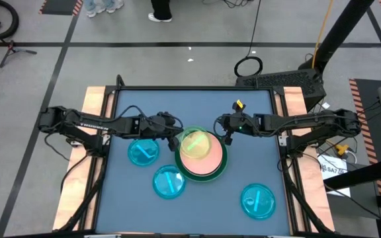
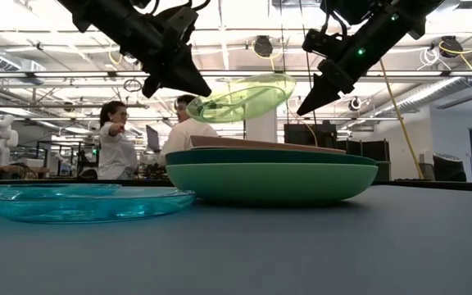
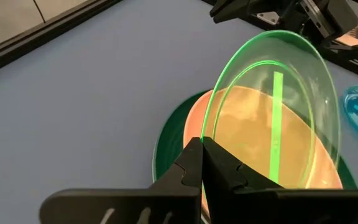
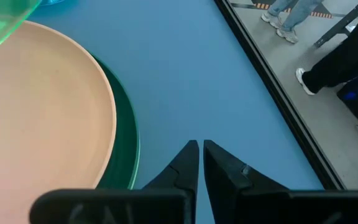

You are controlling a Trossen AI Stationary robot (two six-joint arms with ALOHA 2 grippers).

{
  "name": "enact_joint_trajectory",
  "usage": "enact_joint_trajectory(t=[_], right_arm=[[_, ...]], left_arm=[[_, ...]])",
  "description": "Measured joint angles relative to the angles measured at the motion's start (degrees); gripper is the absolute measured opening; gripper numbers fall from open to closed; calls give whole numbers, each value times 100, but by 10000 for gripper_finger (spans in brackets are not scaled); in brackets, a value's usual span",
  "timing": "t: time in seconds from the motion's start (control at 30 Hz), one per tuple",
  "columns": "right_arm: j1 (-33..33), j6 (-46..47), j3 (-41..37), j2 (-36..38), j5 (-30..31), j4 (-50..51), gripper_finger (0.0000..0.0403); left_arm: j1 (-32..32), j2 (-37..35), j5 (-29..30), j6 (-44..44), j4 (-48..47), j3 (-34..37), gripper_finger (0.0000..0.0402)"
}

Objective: Stack plastic plates
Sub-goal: Stack the light green plate on top of the pink plate, then stack the right blue plate on top of the light green plate

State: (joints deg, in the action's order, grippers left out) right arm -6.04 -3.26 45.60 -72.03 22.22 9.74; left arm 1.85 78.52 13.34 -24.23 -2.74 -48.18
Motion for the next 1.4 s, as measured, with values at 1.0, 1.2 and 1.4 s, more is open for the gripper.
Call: enact_joint_trajectory(t=[1.0, 1.2, 1.4], right_arm=[[9, 573, 2, 2, 0, 9, 18], [115, 1371, 2, 2, -1024, 213, 18], [560, 2289, 29, 2, -2071, 483, 18]], left_arm=[[0, -558, 91, 1267, -1120, 7, 90], [0, -1151, 599, 1675, -1902, 1, 90], [0, -1893, 785, 2069, -2187, 166, 90]])
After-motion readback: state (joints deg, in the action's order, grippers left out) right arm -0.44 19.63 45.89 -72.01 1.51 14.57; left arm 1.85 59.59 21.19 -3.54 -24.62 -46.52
